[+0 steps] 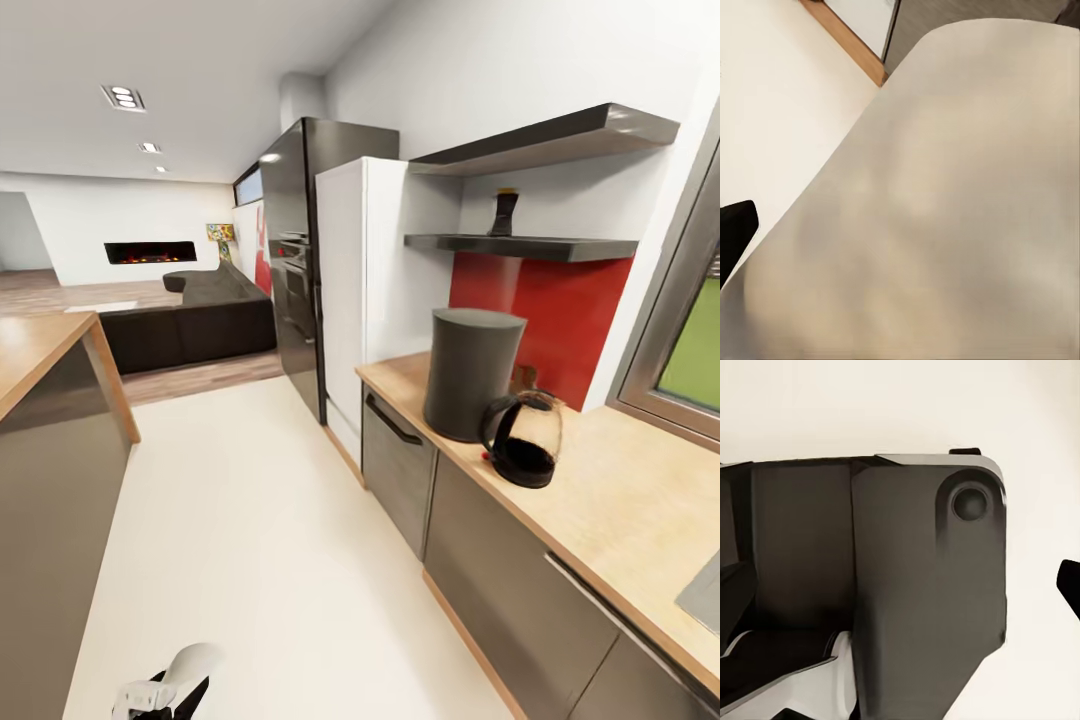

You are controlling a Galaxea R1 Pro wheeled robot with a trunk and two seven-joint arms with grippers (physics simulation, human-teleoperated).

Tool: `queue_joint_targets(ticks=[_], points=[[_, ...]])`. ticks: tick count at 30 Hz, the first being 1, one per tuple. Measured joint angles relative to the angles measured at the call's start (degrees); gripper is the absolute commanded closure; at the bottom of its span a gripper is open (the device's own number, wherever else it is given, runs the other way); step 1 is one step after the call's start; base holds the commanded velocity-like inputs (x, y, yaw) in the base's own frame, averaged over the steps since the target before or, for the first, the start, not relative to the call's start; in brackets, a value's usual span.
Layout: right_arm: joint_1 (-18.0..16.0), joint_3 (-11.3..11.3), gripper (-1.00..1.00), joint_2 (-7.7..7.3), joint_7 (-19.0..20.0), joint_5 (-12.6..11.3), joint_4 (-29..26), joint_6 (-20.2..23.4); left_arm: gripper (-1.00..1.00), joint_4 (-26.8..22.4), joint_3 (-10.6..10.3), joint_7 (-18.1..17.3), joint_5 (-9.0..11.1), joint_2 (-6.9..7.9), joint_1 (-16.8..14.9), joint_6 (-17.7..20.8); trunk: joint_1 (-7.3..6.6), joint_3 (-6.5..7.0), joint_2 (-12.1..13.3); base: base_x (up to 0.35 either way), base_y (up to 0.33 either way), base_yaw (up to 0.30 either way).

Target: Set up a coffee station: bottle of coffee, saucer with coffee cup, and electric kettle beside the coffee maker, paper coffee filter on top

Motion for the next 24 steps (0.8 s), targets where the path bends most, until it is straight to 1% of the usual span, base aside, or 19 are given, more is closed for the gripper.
queue_joint_targets(ticks=[3,11,16,24], points=[[0.0,0.0,-1.00,0.05,0.0,0.0,0.1,0.0,1.00,0.0,0.0,0.0,0.0,0.00,0.0,0.0,0.00,0.00,0.0,0.299,0.176,0.179],[0.0,0.1,-1.00,0.13,-0.1,0.0,0.2,0.0,1.00,0.0,0.0,0.0,0.0,0.00,0.0,0.0,0.00,0.00,0.0,0.299,0.177,0.248],[0.0,0.1,-1.00,0.06,-0.1,0.0,0.2,-0.1,1.00,0.1,0.0,0.0,0.0,0.00,0.0,0.0,0.00,0.00,0.0,0.301,0.162,0.035],[0.0,0.1,-1.00,-0.02,-0.1,0.0,0.1,-0.1,1.00,0.1,0.0,0.0,0.0,0.00,0.0,0.0,0.00,0.00,0.0,0.313,0.109,0.001]])
